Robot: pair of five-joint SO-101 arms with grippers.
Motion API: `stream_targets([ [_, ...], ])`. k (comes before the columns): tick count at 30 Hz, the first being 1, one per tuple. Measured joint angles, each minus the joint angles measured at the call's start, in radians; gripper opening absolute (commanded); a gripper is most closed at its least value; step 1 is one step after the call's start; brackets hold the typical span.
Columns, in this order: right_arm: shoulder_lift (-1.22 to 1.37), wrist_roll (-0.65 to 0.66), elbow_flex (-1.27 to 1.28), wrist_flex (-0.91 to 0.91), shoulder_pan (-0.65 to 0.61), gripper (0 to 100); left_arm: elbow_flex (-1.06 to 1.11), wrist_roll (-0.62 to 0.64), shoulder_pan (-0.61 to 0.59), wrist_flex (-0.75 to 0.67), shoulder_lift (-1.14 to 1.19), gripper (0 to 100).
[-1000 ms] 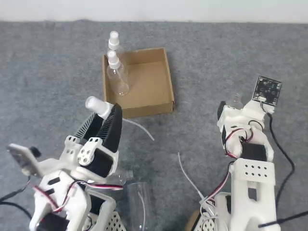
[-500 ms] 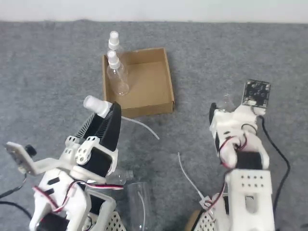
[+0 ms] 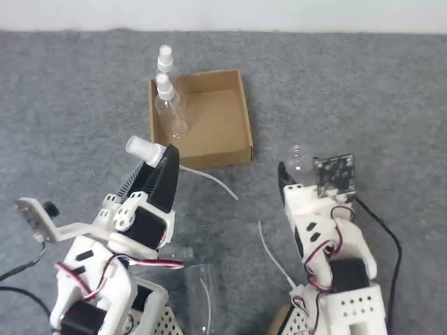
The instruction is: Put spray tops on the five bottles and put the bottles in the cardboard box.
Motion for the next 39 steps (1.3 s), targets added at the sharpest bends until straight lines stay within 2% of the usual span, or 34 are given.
stream_targets([
  [5,-0.132,0.054,0.083,0.0,-0.061,0.7,0.0,0.006,-0.011,-0.02,0.0,1],
  [10,-0.253,0.094,0.149,0.0,-0.106,0.7,0.0,0.055,-0.106,-0.02,0.0,1],
  [27,-0.259,0.183,0.218,0.0,-0.344,0.7,0.066,0.16,-0.178,-0.026,0.0,1],
  [33,-0.259,0.184,0.218,0.0,-0.361,0.7,0.081,0.207,-0.31,-0.026,0.0,1],
  [39,-0.259,0.186,0.218,0.0,-0.388,0.7,0.115,0.233,-0.333,-0.026,0.0,1],
])
